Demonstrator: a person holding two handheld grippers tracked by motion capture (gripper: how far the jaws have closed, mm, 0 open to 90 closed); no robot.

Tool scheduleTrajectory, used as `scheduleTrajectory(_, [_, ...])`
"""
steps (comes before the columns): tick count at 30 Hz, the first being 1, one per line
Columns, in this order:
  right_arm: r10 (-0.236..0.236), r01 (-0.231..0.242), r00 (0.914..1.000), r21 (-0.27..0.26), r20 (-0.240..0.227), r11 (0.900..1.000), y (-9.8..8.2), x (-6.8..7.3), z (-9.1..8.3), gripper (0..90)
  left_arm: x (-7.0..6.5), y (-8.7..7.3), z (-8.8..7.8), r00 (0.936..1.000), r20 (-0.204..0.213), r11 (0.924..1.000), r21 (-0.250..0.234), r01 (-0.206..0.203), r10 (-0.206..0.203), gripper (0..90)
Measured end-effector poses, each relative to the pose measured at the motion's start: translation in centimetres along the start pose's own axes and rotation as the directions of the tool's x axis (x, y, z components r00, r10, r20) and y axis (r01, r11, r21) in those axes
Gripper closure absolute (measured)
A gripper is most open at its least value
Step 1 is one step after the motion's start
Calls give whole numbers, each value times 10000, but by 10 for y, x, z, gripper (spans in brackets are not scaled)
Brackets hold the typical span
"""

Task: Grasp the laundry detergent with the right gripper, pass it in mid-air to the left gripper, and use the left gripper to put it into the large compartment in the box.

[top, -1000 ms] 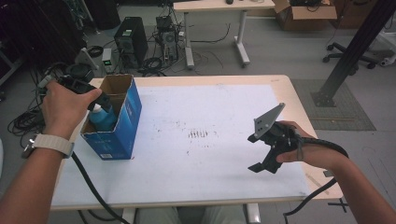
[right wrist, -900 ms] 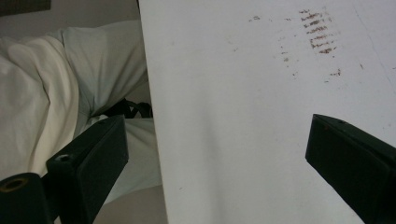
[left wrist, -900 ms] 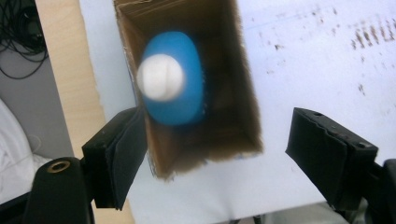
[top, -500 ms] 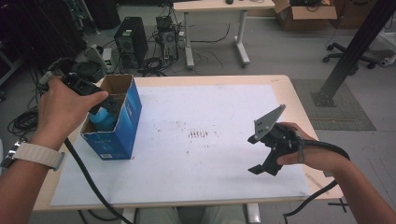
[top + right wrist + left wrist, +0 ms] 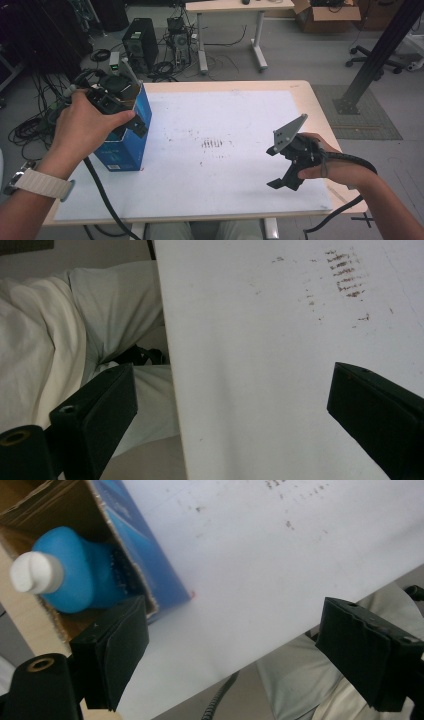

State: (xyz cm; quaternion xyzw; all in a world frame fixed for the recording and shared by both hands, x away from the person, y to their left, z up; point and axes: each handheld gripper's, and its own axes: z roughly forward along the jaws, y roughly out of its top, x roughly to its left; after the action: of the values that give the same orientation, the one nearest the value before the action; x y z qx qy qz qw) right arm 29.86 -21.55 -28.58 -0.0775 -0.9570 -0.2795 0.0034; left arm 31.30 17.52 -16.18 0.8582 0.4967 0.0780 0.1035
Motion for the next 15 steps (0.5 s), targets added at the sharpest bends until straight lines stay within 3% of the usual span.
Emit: scheduleTrajectory(15, [32,-32,10000,-17,48,10000,-2,2,-1,57,-29,5,-1,9970,306,9975,-50,-705,706,57])
